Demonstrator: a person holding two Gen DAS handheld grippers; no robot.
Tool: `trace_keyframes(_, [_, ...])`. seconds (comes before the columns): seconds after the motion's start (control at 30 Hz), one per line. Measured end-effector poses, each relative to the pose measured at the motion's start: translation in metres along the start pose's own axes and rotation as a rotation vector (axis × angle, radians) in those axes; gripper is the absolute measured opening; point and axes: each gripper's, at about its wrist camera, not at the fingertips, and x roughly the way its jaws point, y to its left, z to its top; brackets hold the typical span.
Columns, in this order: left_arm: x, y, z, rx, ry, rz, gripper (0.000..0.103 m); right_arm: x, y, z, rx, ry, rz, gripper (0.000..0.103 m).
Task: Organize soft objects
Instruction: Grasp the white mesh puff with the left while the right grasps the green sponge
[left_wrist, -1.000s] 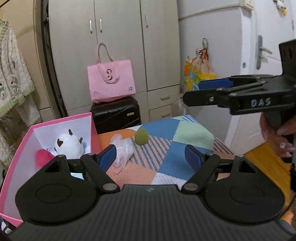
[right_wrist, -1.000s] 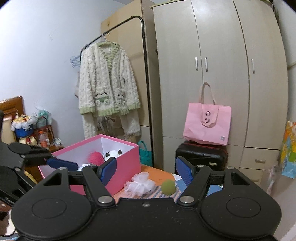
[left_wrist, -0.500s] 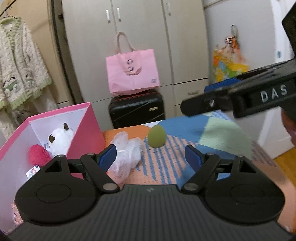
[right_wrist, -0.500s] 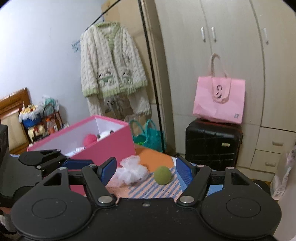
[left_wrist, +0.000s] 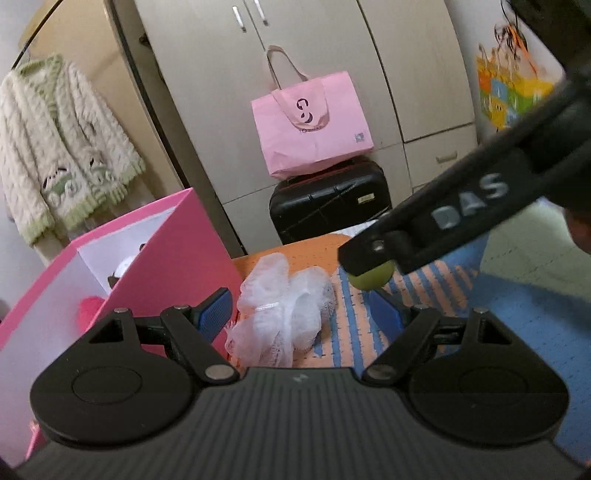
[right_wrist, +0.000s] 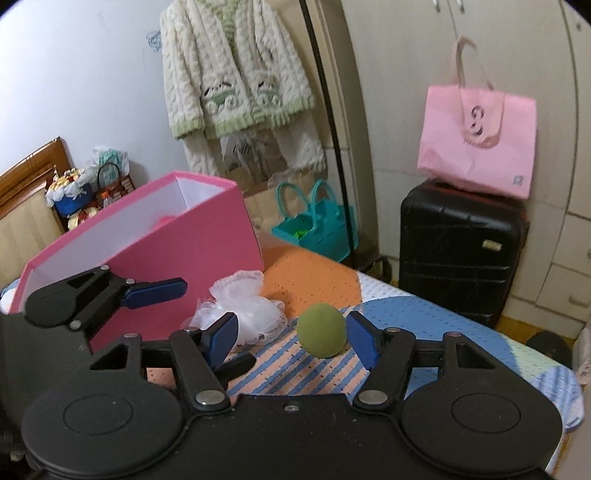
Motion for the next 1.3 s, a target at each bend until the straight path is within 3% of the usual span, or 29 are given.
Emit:
trace_keyframes(0.3, [0.019,-0.001,0.003,0.016,0.036,0.019,0.081,0.021,-0.019,-0.002,0.051,0.013,0.035,0.069])
trace_keyframes(0.4, [0.027,0.001,0.002,0.015,0.081,-0.011,0.077,0.027,-0.025,-0.005,0.082,0.023,0.032,0.069])
trace_keyframes(0.5, [0.038,0.007,0.004,-0.023,0.119,-0.019,0.064,0.031,-0.027,-0.009,0.088,0.032,0.019,0.066])
trace_keyframes(0.53, [0.041,0.01,0.005,-0.041,0.124,-0.018,0.054,0.031,-0.027,-0.01,0.09,0.03,0.015,0.064])
trace_keyframes(0.63, [0.049,0.017,0.005,-0.098,0.131,-0.026,0.042,0.033,-0.03,-0.01,0.113,0.03,0.028,0.043])
trace_keyframes(0.67, [0.048,0.018,0.004,-0.103,0.129,-0.031,0.039,0.033,-0.03,-0.01,0.117,0.029,0.024,0.043])
trace_keyframes(1.03, [0.034,0.024,0.005,-0.137,0.084,-0.084,0.037,0.005,-0.014,-0.026,0.101,-0.008,-0.089,0.042])
trace_keyframes(1.3, [0.017,0.033,0.009,-0.191,0.081,-0.167,0.037,-0.022,0.002,-0.046,0.149,-0.03,-0.184,0.043])
